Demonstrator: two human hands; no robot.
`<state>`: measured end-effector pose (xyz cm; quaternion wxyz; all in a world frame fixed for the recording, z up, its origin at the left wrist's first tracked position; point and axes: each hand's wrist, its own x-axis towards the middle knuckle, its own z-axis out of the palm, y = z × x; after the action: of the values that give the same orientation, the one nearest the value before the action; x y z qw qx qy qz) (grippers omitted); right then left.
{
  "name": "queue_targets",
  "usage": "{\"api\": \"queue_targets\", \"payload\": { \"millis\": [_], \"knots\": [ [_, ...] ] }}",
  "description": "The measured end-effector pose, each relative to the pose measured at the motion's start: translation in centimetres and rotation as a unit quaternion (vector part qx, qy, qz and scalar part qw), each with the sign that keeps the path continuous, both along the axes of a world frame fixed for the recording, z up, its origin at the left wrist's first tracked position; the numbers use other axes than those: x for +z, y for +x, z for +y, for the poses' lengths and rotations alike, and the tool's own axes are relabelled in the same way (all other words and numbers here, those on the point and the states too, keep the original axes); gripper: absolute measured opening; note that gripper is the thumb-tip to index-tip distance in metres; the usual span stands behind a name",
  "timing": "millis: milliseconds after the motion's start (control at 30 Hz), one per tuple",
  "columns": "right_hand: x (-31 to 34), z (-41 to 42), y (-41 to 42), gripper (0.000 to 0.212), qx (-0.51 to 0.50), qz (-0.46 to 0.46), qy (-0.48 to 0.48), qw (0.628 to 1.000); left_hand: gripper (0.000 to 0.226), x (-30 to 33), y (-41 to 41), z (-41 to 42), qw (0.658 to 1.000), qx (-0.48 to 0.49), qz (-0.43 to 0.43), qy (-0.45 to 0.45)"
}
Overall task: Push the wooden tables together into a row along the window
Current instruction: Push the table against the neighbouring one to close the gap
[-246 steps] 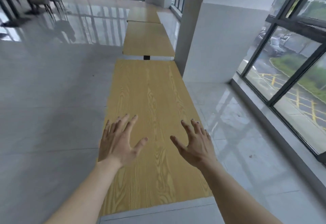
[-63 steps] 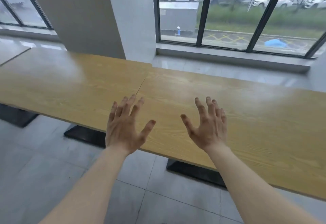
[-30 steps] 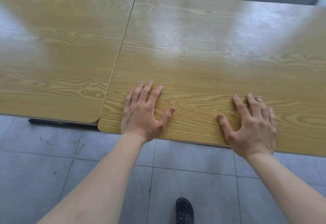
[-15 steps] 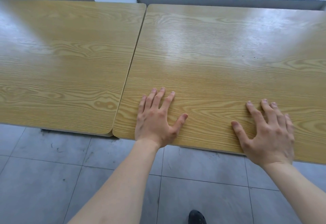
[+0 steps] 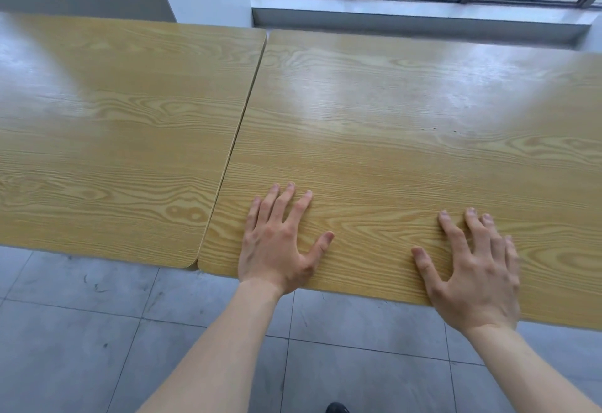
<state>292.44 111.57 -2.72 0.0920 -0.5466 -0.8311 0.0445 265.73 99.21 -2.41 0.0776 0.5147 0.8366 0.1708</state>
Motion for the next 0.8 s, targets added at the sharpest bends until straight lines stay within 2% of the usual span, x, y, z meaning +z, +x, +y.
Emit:
{"api": "queue_targets", "payload": {
  "millis": [200, 333, 567, 800],
  "knots": [
    [1.5, 0.5, 0.2, 0.082, 0.019, -0.013, -0.046, 0.999, 0.080, 1.8, 0.1, -0.2, 0.999, 0.000, 0.015, -0.028],
    [5.0, 3.5, -0.8, 0.085, 0.018, 0.018, -0.059, 0.998, 0.080, 5.7, -1.4, 1.9, 1.000, 0.003, 0.020, -0.020],
    [11.7, 10.9, -7.0, 0.088, 0.009, 0.027, -0.071, 0.997, 0.081, 12.8, -8.1, 10.6, 0.999, -0.001, 0.027, 0.026],
    [14.4, 19.9, -15.0, 0.087, -0.041, 0.016, -0.067, 0.997, 0.080, 14.4, -17.3, 22.0, 0.999, -0.041, 0.013, 0.029]
  ]
}}
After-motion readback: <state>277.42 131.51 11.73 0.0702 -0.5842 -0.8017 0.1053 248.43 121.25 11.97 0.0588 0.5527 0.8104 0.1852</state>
